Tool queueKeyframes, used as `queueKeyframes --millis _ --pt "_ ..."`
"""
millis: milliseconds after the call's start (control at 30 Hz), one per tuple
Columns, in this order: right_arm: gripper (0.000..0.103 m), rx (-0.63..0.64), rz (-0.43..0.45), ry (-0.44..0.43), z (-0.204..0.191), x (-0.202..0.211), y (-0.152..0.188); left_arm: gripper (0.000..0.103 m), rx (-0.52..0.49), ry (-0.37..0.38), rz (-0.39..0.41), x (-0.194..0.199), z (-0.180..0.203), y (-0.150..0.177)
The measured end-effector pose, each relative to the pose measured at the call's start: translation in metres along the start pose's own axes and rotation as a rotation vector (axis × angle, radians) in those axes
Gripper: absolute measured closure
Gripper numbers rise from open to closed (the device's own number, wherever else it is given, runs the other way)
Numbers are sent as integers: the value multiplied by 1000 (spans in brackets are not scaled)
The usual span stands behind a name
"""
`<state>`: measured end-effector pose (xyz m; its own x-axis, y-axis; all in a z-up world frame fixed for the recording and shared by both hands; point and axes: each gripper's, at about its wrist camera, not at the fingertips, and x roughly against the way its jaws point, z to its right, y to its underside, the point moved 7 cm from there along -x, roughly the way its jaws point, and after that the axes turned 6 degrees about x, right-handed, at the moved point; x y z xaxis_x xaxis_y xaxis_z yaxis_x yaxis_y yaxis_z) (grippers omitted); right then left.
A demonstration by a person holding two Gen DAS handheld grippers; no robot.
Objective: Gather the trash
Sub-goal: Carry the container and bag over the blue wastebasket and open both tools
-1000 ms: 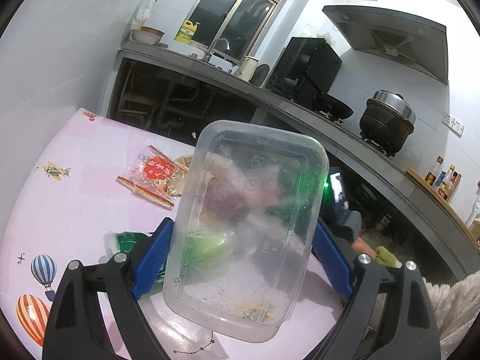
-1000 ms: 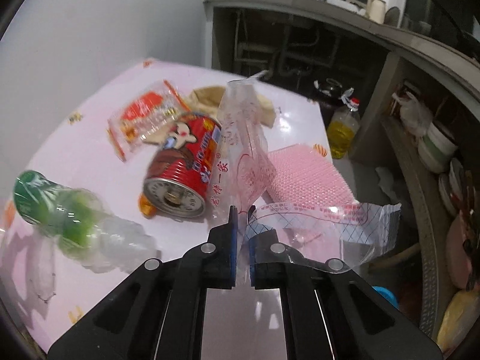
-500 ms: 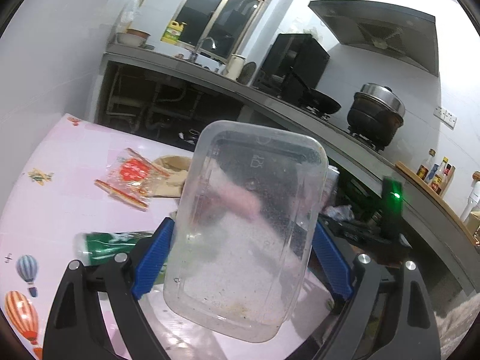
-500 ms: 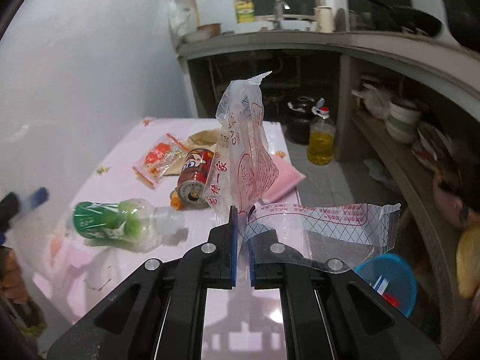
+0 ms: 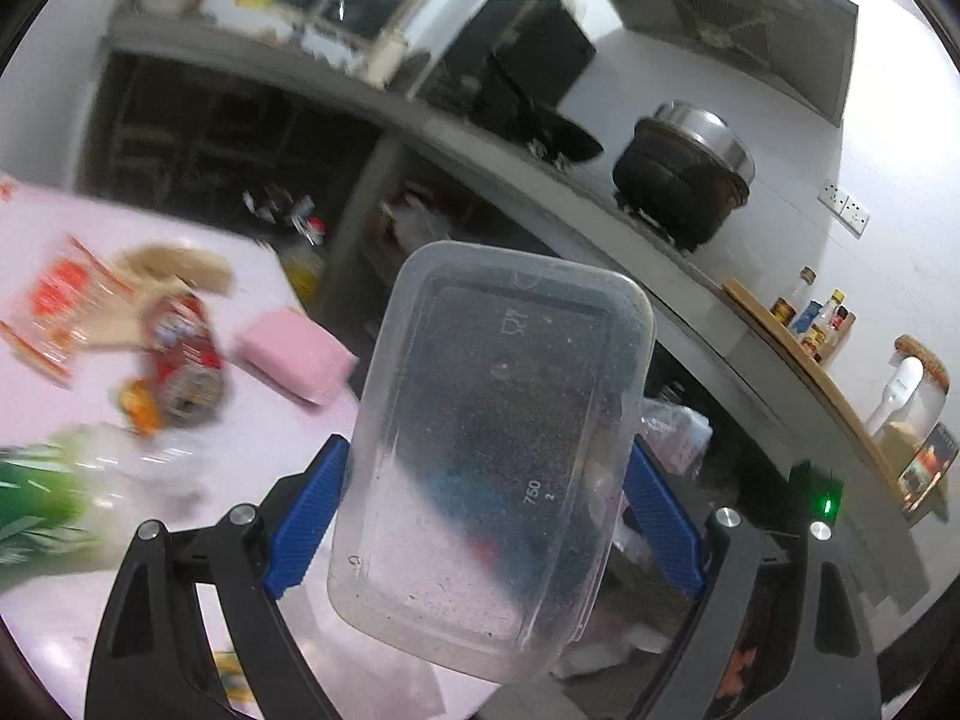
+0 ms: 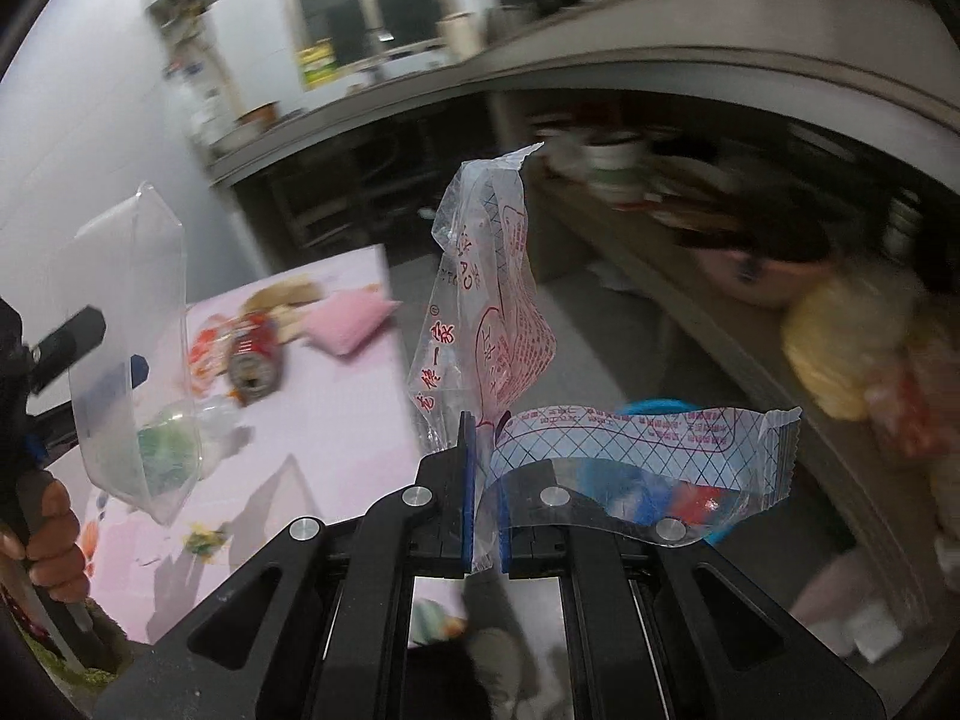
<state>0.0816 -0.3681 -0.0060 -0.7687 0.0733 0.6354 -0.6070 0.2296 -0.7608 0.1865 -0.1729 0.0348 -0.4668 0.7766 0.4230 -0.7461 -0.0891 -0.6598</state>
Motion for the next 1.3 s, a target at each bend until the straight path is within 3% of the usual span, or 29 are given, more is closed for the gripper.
queueKeyframes --millis 133,300,733,1000,1100,1300 --pt "98 -80 -21 53 32 -2 18 16 94 62 -109 -42 12 3" --pt "98 -213 -91 94 72 -19 51 16 75 60 -214 -92 33 15" --pt "98 -556 -285 23 145 -95 118 15 3 -158 -637 -266 50 94" --pt "98 -612 -334 71 177 -127 134 11 -26 -282 -713 -375 60 109" --pt "98 -628 -351 87 186 -136 141 9 -15 -312 -699 -398 48 112" --pt "98 -616 -389 100 193 -151 151 9 15 -306 -689 -393 34 112"
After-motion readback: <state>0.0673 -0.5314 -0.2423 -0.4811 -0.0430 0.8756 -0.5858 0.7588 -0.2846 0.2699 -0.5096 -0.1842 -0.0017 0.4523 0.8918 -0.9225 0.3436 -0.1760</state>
